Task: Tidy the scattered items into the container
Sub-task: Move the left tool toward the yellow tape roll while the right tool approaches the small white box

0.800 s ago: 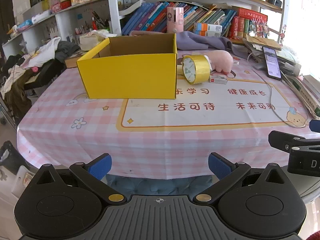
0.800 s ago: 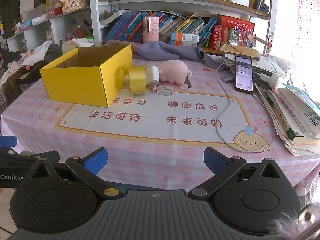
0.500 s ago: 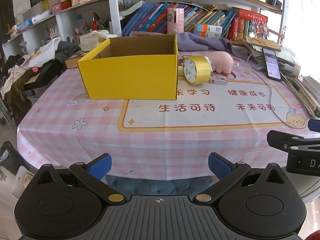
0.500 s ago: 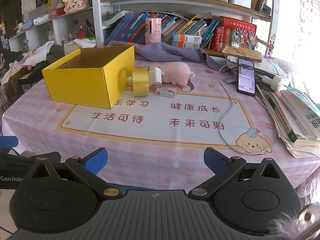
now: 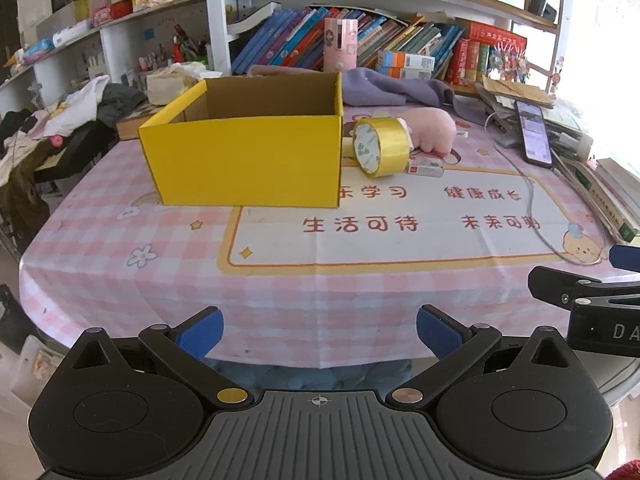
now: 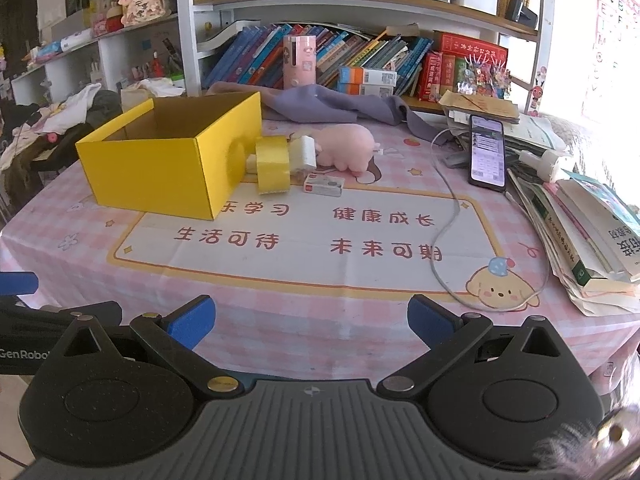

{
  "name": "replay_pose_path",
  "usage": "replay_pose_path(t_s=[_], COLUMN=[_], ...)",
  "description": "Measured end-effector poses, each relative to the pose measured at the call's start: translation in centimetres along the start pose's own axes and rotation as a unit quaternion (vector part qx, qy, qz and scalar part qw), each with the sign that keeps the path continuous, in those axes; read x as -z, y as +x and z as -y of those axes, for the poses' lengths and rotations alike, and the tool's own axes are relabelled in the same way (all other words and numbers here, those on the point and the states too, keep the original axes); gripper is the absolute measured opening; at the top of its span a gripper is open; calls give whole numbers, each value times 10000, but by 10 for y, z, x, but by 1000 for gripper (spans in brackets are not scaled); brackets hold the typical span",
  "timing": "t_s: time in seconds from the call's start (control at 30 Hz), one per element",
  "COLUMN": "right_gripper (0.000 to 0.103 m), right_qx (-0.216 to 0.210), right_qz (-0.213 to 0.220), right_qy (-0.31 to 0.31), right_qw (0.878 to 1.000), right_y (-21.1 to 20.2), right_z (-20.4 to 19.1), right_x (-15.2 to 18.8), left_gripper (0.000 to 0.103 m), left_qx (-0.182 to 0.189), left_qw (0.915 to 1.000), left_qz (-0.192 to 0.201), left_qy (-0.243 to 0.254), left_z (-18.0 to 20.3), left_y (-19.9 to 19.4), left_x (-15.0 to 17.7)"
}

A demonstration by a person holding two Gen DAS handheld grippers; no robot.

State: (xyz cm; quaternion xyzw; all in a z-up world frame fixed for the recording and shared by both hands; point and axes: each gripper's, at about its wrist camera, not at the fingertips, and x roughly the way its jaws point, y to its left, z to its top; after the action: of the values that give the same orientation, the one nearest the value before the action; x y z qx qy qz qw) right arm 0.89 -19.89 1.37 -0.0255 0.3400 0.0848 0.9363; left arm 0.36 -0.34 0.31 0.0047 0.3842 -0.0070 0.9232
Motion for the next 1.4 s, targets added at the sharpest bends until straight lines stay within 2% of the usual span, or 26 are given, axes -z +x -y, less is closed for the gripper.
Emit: replay_pose_path(t_s=[0.4, 0.8, 1.07, 1.4], right_gripper=[103, 103, 99, 98], right_qx=[-26, -183, -191, -325], right_qz=[16, 51, 17, -70], right_qy=[34, 35, 69, -160], right_qw=[10000, 9998, 9998, 9993], right_y=[13, 44, 72, 113], right_z=[13, 28, 54, 90], right_x=[-10, -27, -54, -92], left_gripper=[103, 103, 102, 102], left_qx=[34, 110, 243, 92], left_qw=[9999, 9997, 9991, 9998], left_qz=[-40, 58, 143, 151], left_qy=[161, 220, 329, 127], left_z=[11, 25, 49, 80], left_y=[14, 42, 69, 100], left_x=[-7, -31, -58, -94])
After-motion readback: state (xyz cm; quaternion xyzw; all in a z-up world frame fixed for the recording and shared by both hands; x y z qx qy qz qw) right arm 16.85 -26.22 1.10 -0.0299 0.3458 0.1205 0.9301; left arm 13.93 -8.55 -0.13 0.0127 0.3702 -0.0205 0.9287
